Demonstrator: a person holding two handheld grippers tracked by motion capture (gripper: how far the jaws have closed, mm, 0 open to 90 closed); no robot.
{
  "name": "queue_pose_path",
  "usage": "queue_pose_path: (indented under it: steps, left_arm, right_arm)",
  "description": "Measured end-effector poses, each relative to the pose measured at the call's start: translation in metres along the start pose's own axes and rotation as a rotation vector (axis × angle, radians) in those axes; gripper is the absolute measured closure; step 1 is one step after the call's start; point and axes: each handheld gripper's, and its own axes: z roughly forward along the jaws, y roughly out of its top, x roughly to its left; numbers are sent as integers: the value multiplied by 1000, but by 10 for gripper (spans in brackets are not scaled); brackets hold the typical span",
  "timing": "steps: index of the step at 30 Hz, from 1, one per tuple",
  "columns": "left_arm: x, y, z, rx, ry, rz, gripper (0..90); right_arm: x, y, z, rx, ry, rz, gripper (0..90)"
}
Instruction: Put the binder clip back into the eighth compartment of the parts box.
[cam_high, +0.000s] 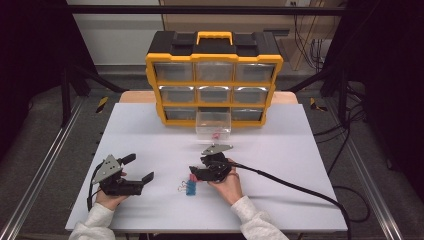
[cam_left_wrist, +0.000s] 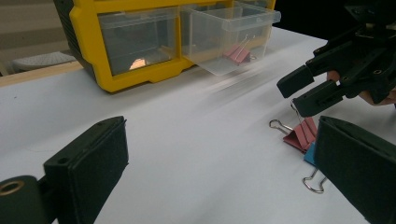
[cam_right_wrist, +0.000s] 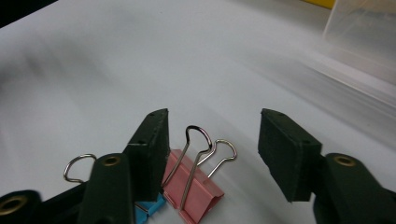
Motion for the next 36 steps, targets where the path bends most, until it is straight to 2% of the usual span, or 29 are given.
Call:
queue_pose_path:
  steps: [4, 13, 14, 21, 33, 36]
  left_arm:
    - [0, 0, 0, 1, 0, 1, 27]
    - [0, 0, 0, 1, -1, 0, 28]
    - [0, 0, 0, 0, 0, 0, 27]
    - [0, 0, 0, 1, -1, -1, 27]
    - [0, 0, 0, 1, -2, 0, 28]
    - [0, 0, 0, -2, -2, -5, 28]
  right_arm:
    - [-1, 0, 2, 18, 25, 15, 567]
    - [-2, -1, 4, 45, 61, 45, 700]
    - [-2, -1, 4, 45, 73, 45, 742]
    - [-3, 0, 3, 50, 80, 51, 769]
    - [0, 5, -5, 37, 123, 49, 879]
    - [0, 6, -7, 37, 114, 42, 888]
